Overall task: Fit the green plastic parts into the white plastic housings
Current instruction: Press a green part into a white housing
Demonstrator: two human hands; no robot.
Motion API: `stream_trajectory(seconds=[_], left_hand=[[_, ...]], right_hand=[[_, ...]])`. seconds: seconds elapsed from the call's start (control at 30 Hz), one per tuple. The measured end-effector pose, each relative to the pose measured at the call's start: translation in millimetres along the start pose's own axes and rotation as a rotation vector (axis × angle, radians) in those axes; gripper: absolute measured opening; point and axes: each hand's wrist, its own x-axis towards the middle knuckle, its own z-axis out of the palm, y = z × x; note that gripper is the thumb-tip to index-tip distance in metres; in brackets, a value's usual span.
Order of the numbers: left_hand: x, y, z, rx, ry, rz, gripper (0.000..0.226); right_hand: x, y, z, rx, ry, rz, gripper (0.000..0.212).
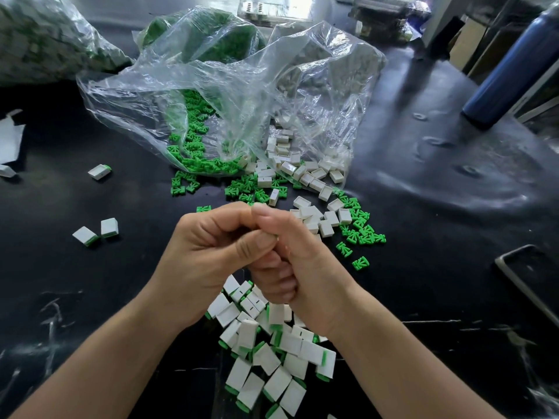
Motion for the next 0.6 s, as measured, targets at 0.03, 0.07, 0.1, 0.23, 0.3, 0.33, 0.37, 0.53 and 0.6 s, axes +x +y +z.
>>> stream_trajectory(seconds=[0.03,0.07,0.1,0.23,0.3,0.33,0.37,0.53,0.6], left_hand=[[-0.2,-0.3,0.6,-0.012,0.006,-0.006,0.028],[-0.4,-0.7,1.3,-0.025,0.013,-0.008,0.029],[-0.8,-1.0,2.0,-0.033,0.017,-0.008,0.028],[-1.8,-1.8,5.0,-0.053,0.026,0.002,0.023],[-2.1,-2.0,6.3,-0.066,0.031,0.009,0.022],[-2.4,-2.1,6.9,-0.072,0.035,0.011,0.021],[-2.4,-2.2,7.5,-0.077,0.038,0.011,0.021],[-2.9,-2.0,8.6,-0.092,0.053,0.001,0.022],[-3.4,-2.1,8.9,-0.093,0.056,-0.004,0.023]], right_hand=[[-0.1,0.2,1.2,-0.003,0.022,0.002,0.045],[-0.3,0.0,1.9,-0.003,0.038,0.01,0.048],[-0.4,-0.1,2.5,0.002,0.046,0.02,0.049],[-1.4,-1.1,3.6,0.047,0.04,0.035,0.049],[-2.4,-2.0,4.4,0.078,0.029,0.041,0.049],[-2.9,-2.3,4.9,0.092,0.022,0.041,0.048],[-3.1,-2.4,5.1,0.102,0.018,0.039,0.048],[-2.7,-1.7,5.3,0.134,0.023,0.043,0.048],[-2.4,-1.4,5.3,0.137,0.019,0.045,0.048]])
